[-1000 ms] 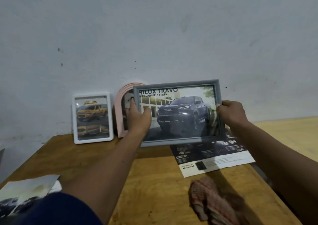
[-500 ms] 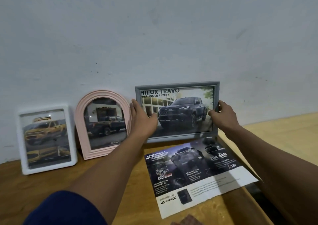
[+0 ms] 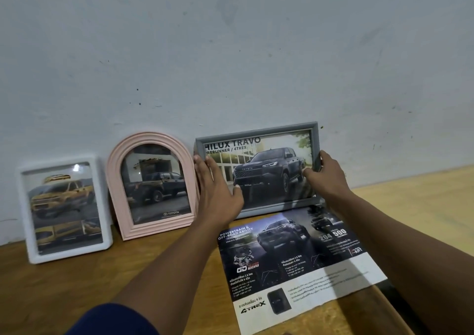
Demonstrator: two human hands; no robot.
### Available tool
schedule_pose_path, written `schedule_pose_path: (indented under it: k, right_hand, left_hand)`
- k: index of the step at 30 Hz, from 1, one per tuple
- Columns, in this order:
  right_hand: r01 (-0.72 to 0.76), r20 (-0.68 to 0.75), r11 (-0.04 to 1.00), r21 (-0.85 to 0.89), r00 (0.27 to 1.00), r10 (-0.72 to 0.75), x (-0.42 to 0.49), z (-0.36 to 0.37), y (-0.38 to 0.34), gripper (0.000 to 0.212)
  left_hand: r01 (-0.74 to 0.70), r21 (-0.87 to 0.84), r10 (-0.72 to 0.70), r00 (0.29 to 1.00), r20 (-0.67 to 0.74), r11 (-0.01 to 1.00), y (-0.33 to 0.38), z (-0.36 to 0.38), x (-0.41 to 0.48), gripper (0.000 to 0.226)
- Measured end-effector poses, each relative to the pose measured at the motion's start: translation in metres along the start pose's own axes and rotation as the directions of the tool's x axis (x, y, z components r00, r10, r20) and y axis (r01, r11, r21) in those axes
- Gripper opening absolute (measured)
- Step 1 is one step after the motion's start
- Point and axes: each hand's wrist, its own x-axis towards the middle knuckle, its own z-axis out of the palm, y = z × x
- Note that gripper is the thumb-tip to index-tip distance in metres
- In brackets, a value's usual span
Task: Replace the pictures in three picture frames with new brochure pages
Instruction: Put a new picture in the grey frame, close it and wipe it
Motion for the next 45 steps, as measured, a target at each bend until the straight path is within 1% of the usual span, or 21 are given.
schedule_pose_path:
  k: [2,4,7,12,16,20,21,23,26,28,29,30,33,37,41,45]
  right_hand:
    - [0.004,-0.011,1.0,0.02,1.0,-0.004,0.0,0.002,-0.001,0.025]
    - [0.016,-0.011,0.999,0.039,1.0,-0.015,-0.001,0.004,-0.001,0.032]
    - [0.026,-0.005,1.0,0.011,1.0,-0.026,-0.002,0.007,-0.001,0.042]
    - [0.025,0.042,1.0,-0.007,0.999,-0.025,-0.003,0.005,-0.005,0.034]
    - [0.025,0.063,1.0,0.005,0.998,-0.026,-0.011,-0.001,-0.013,0.039]
    - [0.023,0.08,1.0,0.004,0.996,-0.024,-0.026,-0.008,-0.027,0.054]
    - [0.029,0.093,1.0,-0.001,0.995,-0.029,-0.032,-0.01,-0.034,0.055]
    - [0.048,0.132,0.999,0.007,0.99,-0.049,-0.044,-0.012,-0.048,0.047]
    - [0.129,0.201,0.992,0.012,0.971,-0.129,-0.067,-0.009,-0.08,0.02]
    - [0.196,0.242,0.98,0.017,0.951,-0.195,-0.079,0.0,-0.103,0.023]
    - [0.211,0.265,0.977,0.02,0.941,-0.209,-0.085,0.007,-0.113,0.021]
    - [0.222,0.29,0.975,0.019,0.932,-0.218,-0.09,0.014,-0.124,0.022]
    - [0.266,0.342,0.964,-0.004,0.906,-0.248,-0.102,0.041,-0.152,0.034]
    - [0.343,0.382,0.938,-0.041,0.873,-0.303,-0.11,0.079,-0.181,0.048]
    - [0.403,0.393,0.913,-0.062,0.851,-0.348,-0.103,0.114,-0.196,0.058]
    - [0.481,0.379,0.865,-0.145,0.834,-0.4,-0.087,0.139,-0.208,0.062]
  left_hand:
    - [0.015,0.012,-0.015,1.0,-0.001,1.0,-0.001,-0.002,0.002,0.099]
    - [0.038,0.016,-0.038,0.999,0.001,0.999,0.001,-0.005,0.004,0.099]
    - [0.057,0.027,-0.056,0.998,-0.011,0.998,0.004,-0.006,0.004,0.098]
    - [0.057,0.046,-0.055,0.998,-0.038,0.997,0.003,-0.004,0.002,0.098]
    - [0.072,0.055,-0.071,0.997,-0.022,0.996,0.01,-0.01,-0.004,0.094]
    - [0.061,0.089,-0.062,0.998,0.003,0.994,0.009,-0.026,-0.014,0.094]
    - [0.059,0.091,-0.061,0.998,0.012,0.994,0.007,-0.032,-0.017,0.094]
    - [0.058,0.095,-0.062,0.998,0.03,0.994,0.003,-0.047,-0.026,0.094]
    - [0.079,0.137,-0.087,0.995,0.051,0.987,-0.008,-0.076,-0.042,0.095]
    - [0.118,0.146,-0.127,0.99,0.054,0.982,-0.019,-0.096,-0.051,0.094]
    - [0.139,0.147,-0.148,0.988,0.048,0.979,-0.026,-0.107,-0.055,0.093]
    - [0.155,0.156,-0.162,0.986,0.036,0.976,-0.034,-0.118,-0.058,0.093]
    - [0.184,0.202,-0.184,0.983,-0.018,0.962,-0.061,-0.146,-0.064,0.094]
    - [0.215,0.206,-0.204,0.976,-0.074,0.955,-0.094,-0.172,-0.059,0.091]
    - [0.193,0.245,-0.176,0.98,-0.087,0.95,-0.113,-0.185,-0.041,0.09]
    - [0.151,0.275,-0.127,0.987,-0.101,0.95,-0.121,-0.189,-0.017,0.092]
